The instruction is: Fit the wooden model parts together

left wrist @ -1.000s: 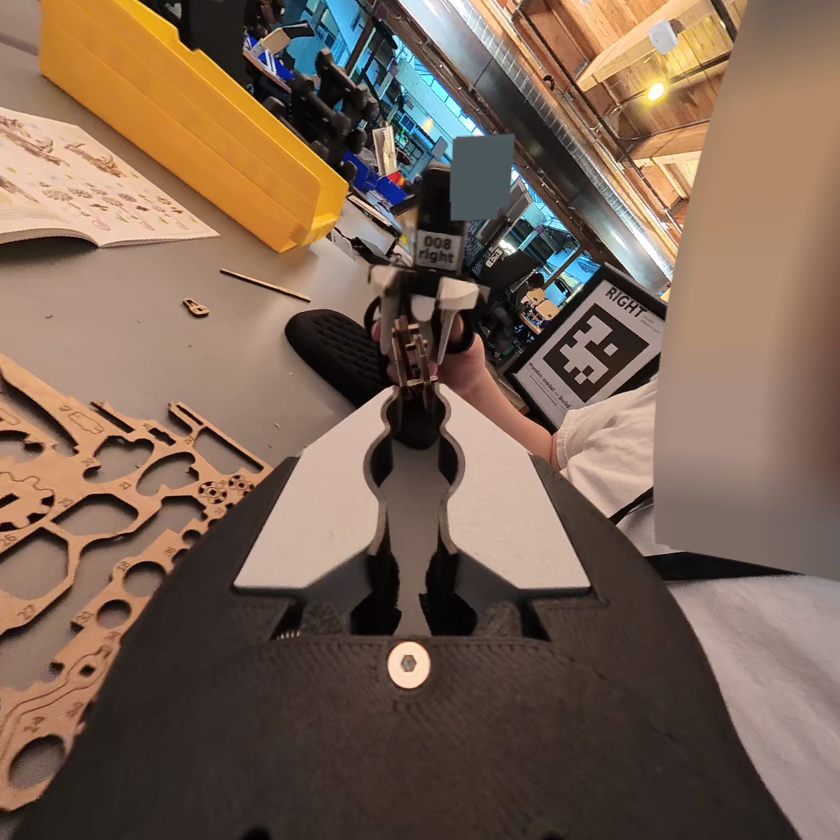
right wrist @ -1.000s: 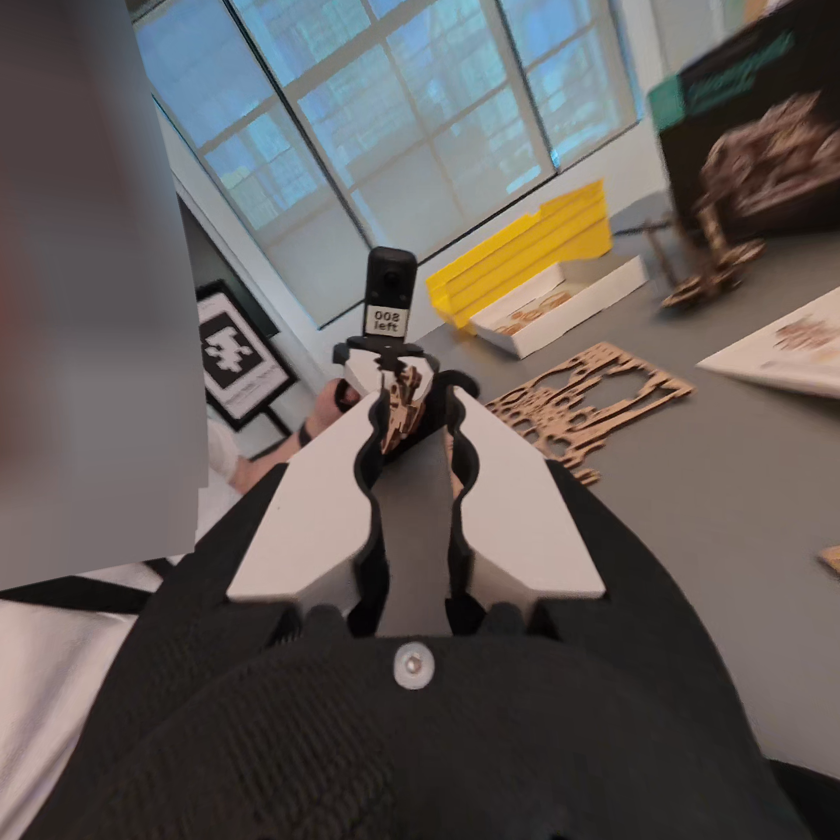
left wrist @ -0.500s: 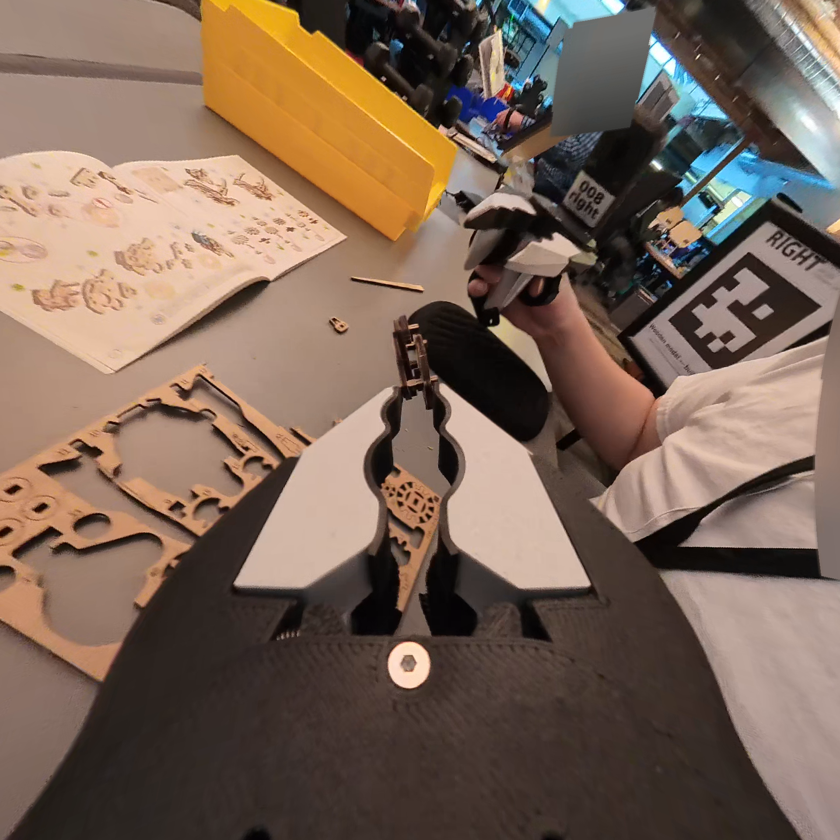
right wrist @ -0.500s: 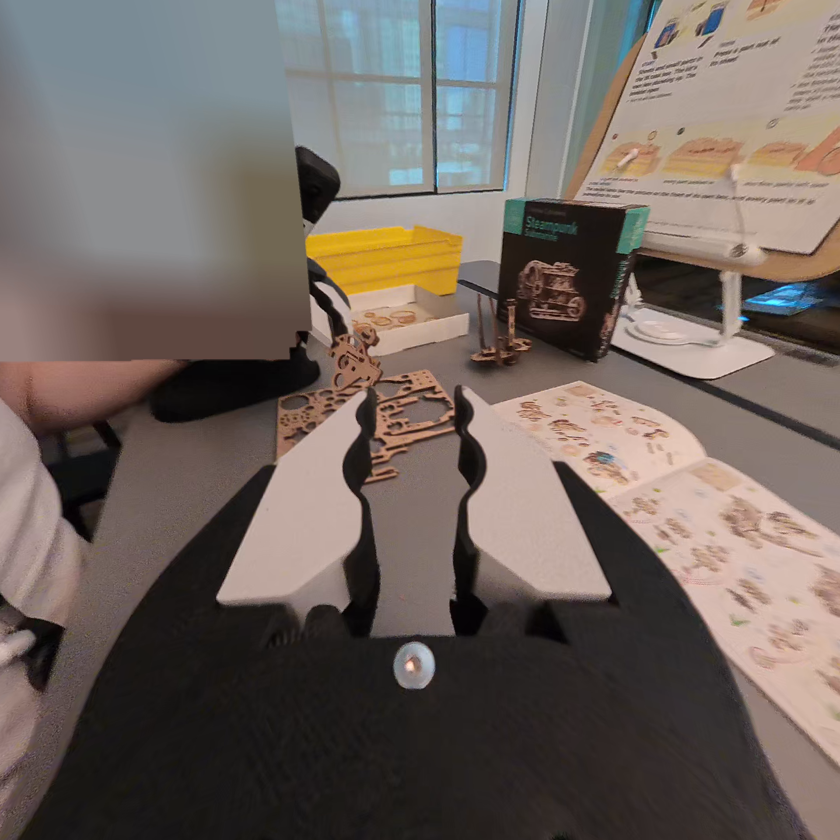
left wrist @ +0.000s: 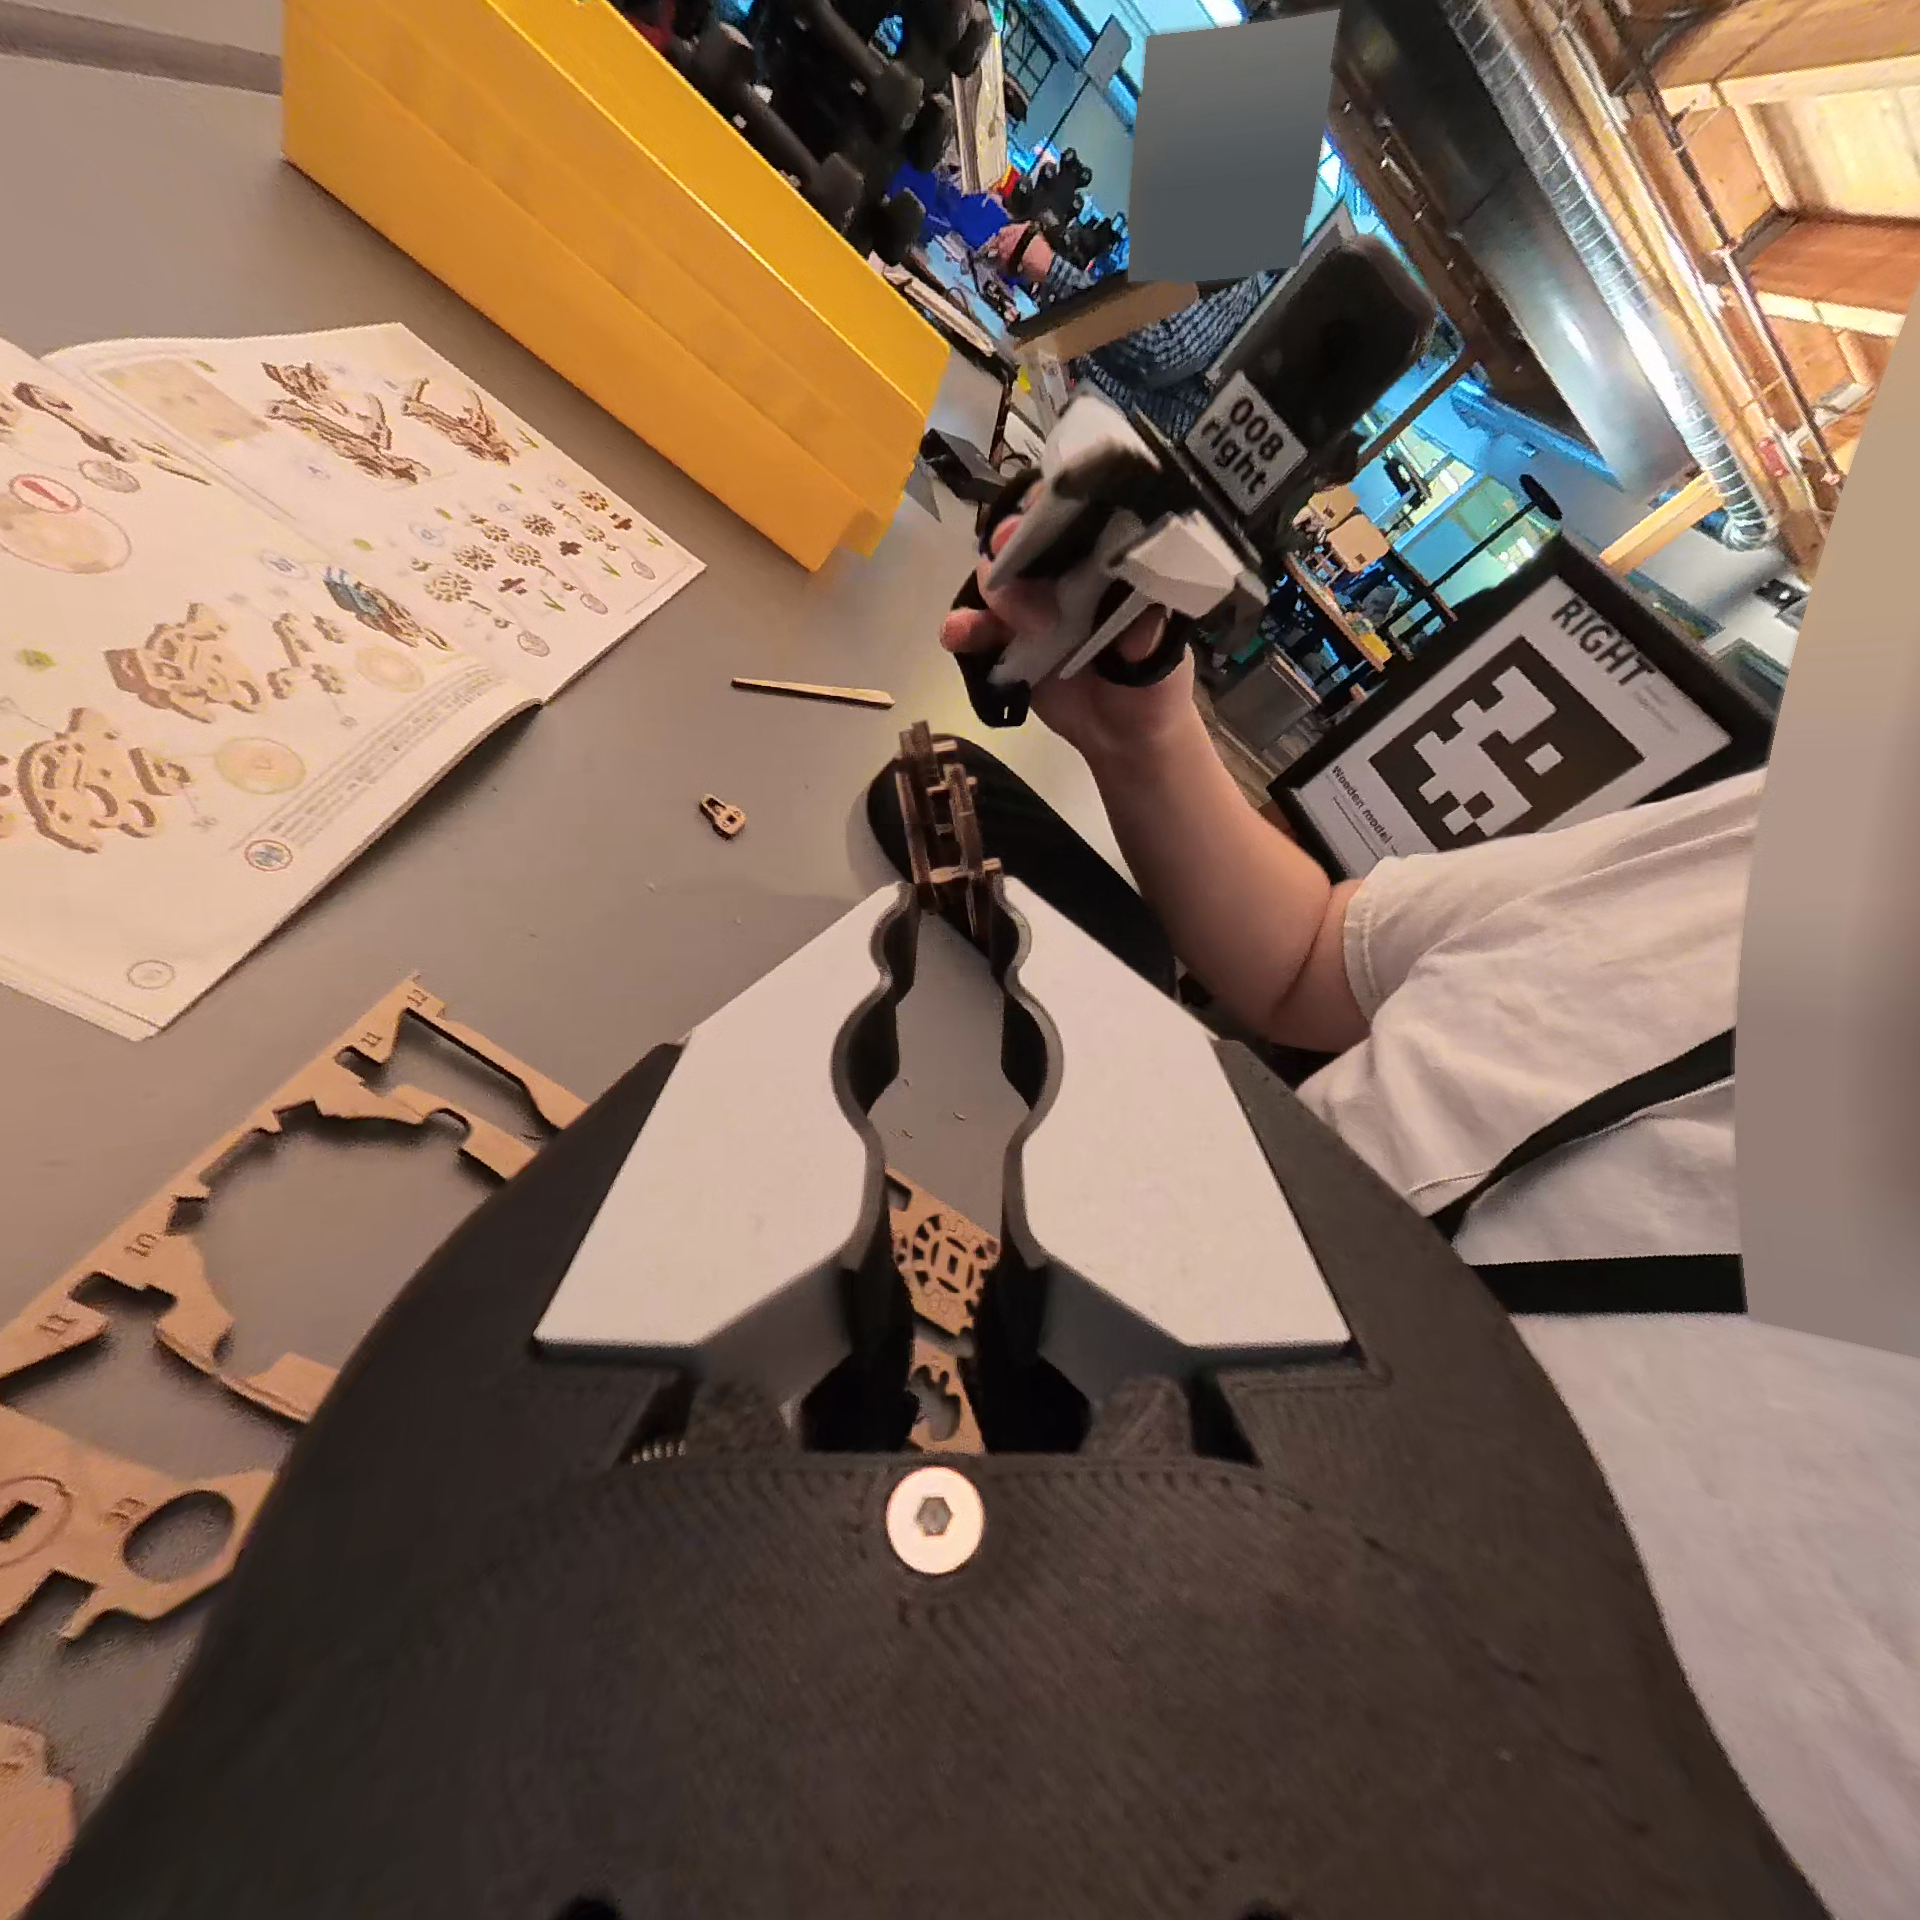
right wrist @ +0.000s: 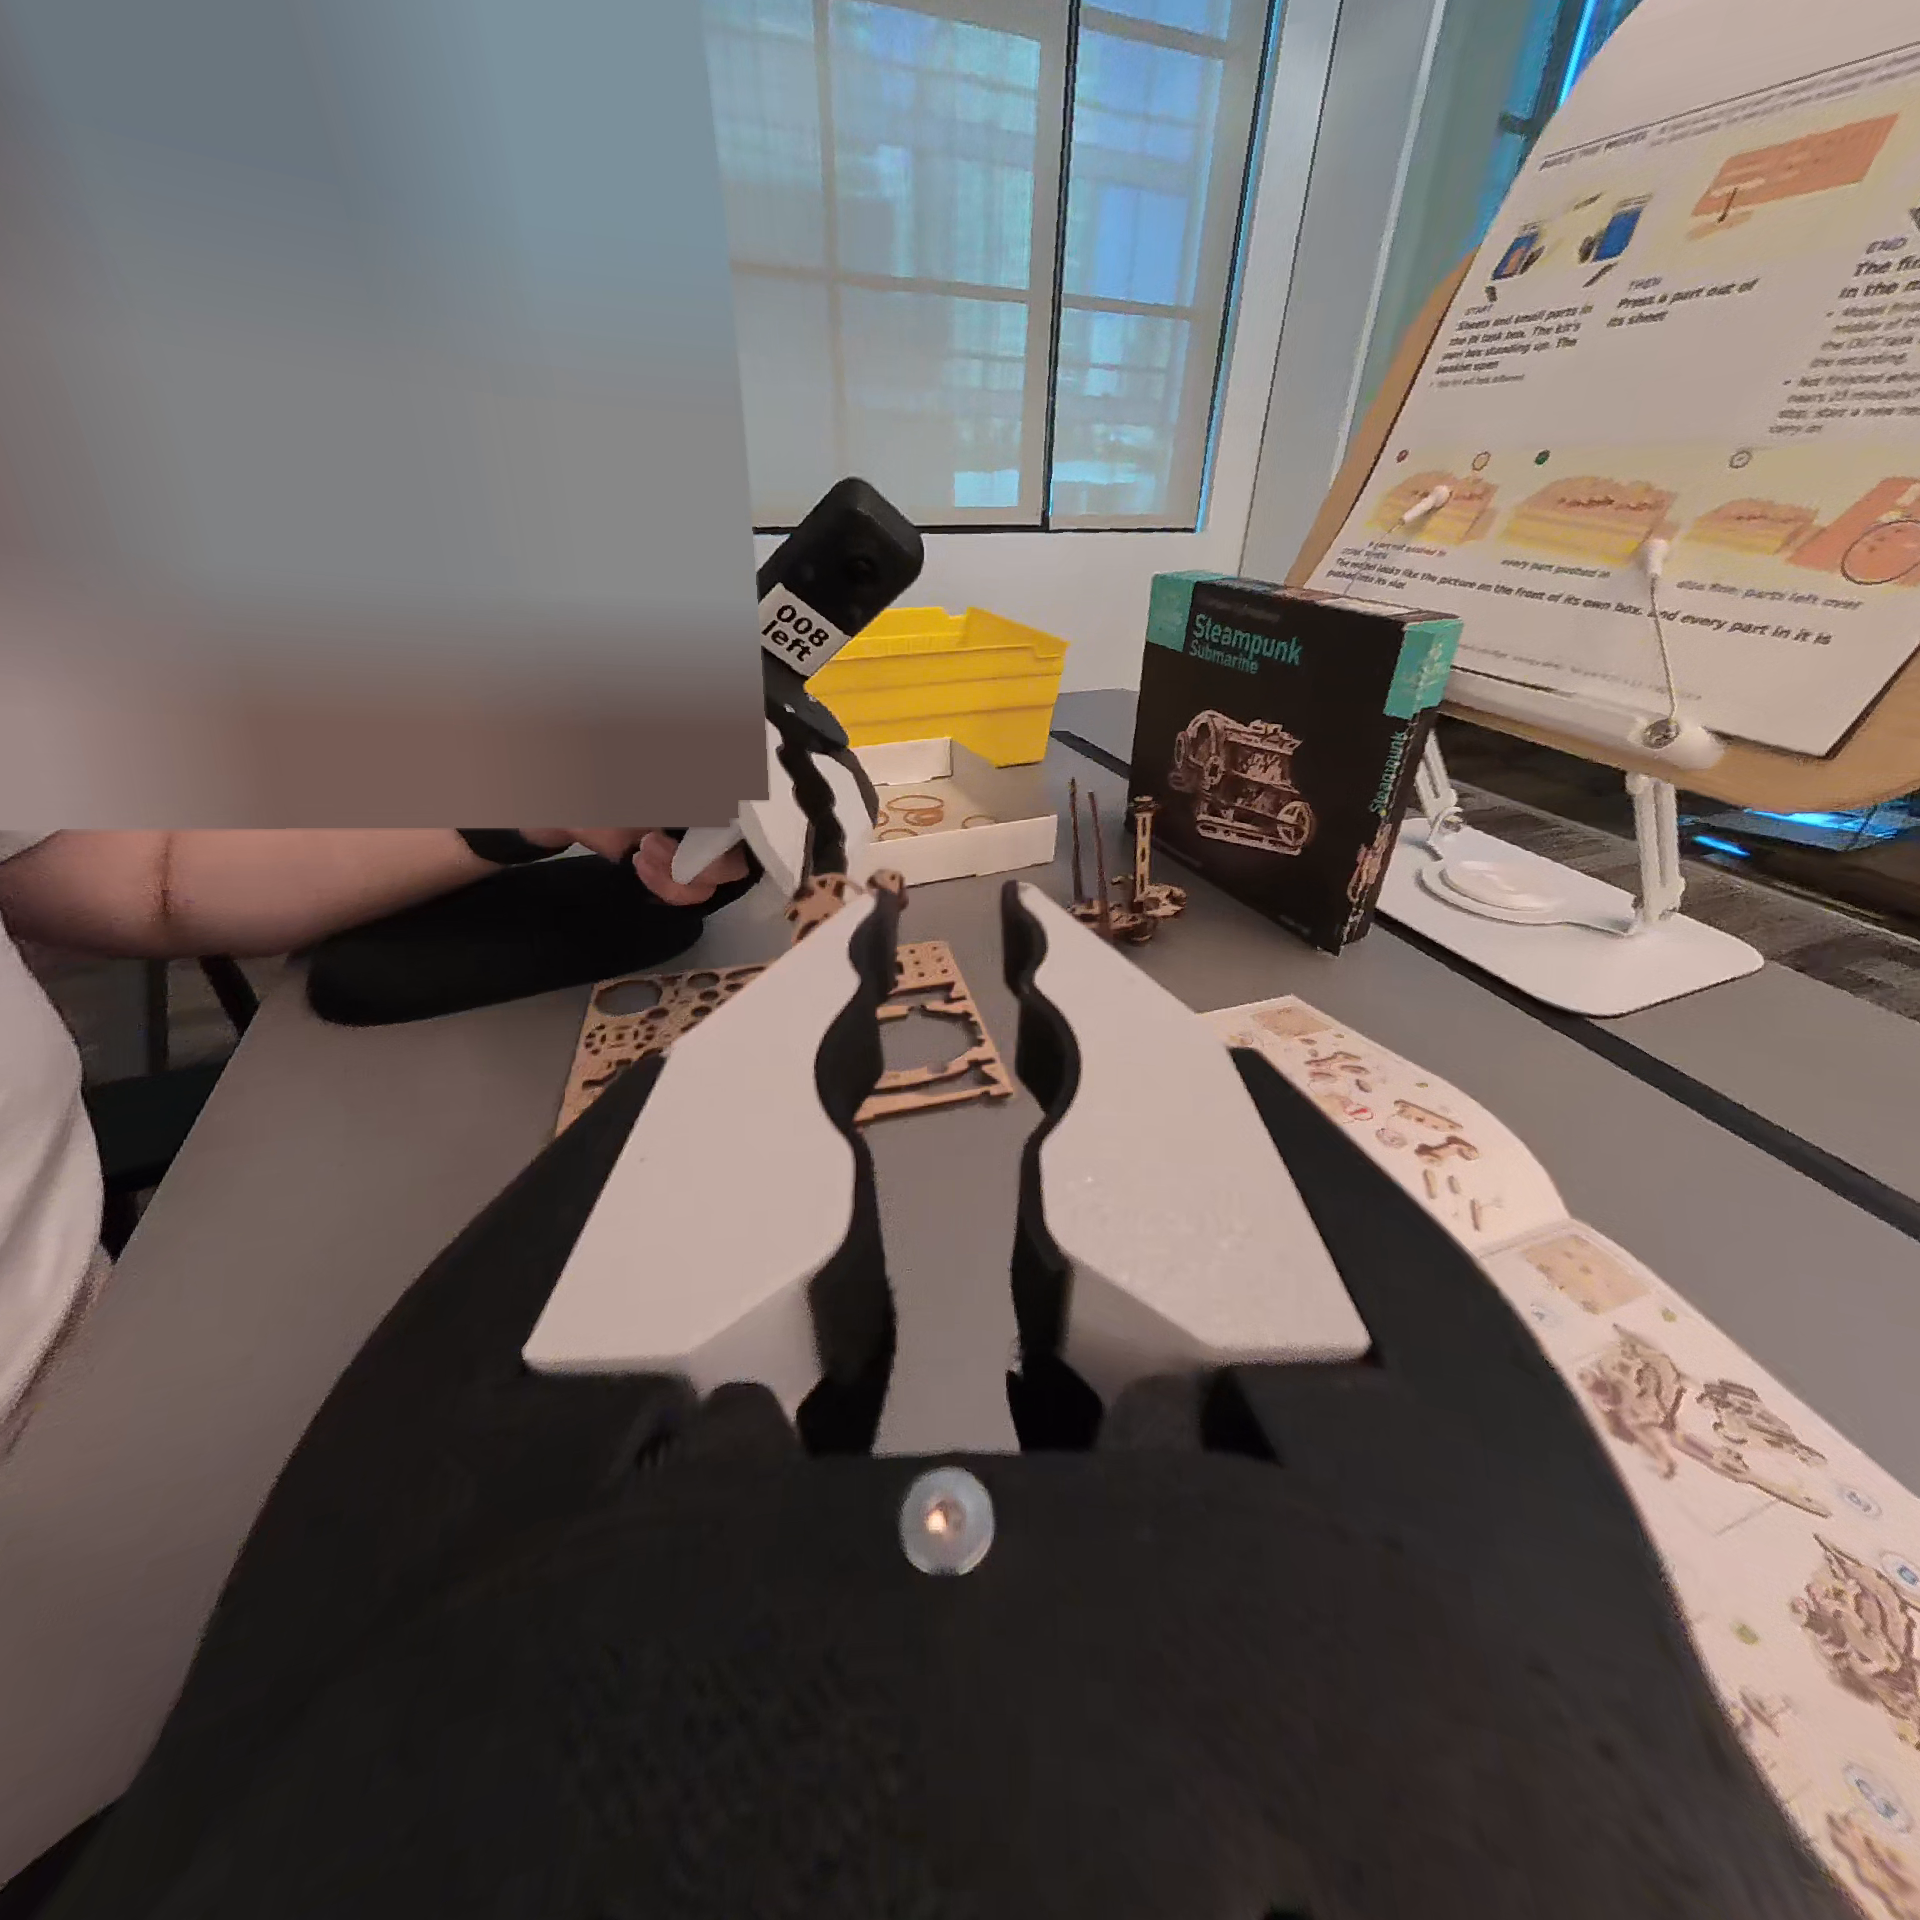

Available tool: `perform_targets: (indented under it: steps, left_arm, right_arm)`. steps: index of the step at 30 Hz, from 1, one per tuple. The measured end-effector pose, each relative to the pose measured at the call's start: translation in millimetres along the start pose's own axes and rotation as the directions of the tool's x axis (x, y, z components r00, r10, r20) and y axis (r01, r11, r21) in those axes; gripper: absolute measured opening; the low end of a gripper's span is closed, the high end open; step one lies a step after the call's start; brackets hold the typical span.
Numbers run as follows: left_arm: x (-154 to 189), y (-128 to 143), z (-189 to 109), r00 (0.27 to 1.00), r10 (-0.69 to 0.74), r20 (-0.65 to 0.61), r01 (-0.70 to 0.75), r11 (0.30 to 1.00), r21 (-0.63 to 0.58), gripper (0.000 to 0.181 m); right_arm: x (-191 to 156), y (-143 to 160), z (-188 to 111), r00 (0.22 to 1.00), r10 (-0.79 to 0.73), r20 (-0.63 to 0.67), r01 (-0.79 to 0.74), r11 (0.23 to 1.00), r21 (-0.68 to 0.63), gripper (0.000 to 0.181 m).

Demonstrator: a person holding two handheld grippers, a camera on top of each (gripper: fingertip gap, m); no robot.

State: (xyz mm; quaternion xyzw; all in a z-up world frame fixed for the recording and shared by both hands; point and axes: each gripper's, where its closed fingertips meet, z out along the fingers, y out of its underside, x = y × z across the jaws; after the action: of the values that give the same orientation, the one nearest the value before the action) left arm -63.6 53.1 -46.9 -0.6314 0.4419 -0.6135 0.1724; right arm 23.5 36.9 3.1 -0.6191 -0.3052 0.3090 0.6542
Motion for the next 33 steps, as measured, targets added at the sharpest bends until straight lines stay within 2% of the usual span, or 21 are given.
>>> perform_targets:
  steps: [4, 7, 11, 15, 21, 28, 31, 33]
  left_arm:
    - [-10.3, -4.7, 5.5, 1.000, 0.030, 0.004, -0.030, 0.999, -0.030, 0.011]
    - [-13.9, -5.9, 11.1, 0.999, 0.045, -0.023, -0.046, 0.998, -0.033, 0.011]
    - [-17.7, -1.6, 17.3, 0.992, 0.125, -0.020, -0.125, 0.992, -0.008, 0.012]
    - [-16.6, 1.4, 15.4, 0.987, 0.160, -0.019, -0.159, 0.987, 0.031, 0.012]
    - [-23.5, 7.4, 6.9, 0.971, 0.235, 0.047, -0.235, 0.972, 0.001, 0.011]
    - [-23.1, 5.3, 3.9, 0.967, 0.250, 0.048, -0.252, 0.967, 0.028, 0.012]
    - [-23.9, 7.4, 5.1, 0.963, 0.265, 0.048, -0.266, 0.964, 0.016, 0.012]
    - [-22.0, 8.0, 6.3, 0.962, 0.271, 0.040, -0.272, 0.962, 0.016, 0.012]
  right_arm:
    - [18.0, -1.8, 8.7, 1.000, -0.021, 0.007, 0.021, 1.000, -0.006, 0.018]
    - [38.0, 8.6, 19.7, 0.998, -0.049, -0.027, 0.048, 0.997, -0.064, 0.018]
    - [52.9, 21.1, 32.6, 0.996, -0.059, -0.069, 0.056, 0.997, -0.046, 0.022]
    - [41.5, 45.5, 35.7, 0.998, -0.059, -0.022, 0.055, 0.990, -0.128, 0.024]
    - [31.5, 50.3, 32.0, 0.996, -0.091, -0.010, 0.089, 0.986, -0.143, 0.027]
    - [38.1, 29.6, 21.2, 0.993, -0.048, -0.109, 0.042, 0.997, -0.059, 0.031]
    - [35.8, 32.9, 21.1, 0.990, -0.095, -0.107, 0.086, 0.993, -0.079, 0.039]
    - [37.2, 38.9, 23.0, 0.984, -0.129, -0.120, 0.117, 0.988, -0.106, 0.054]
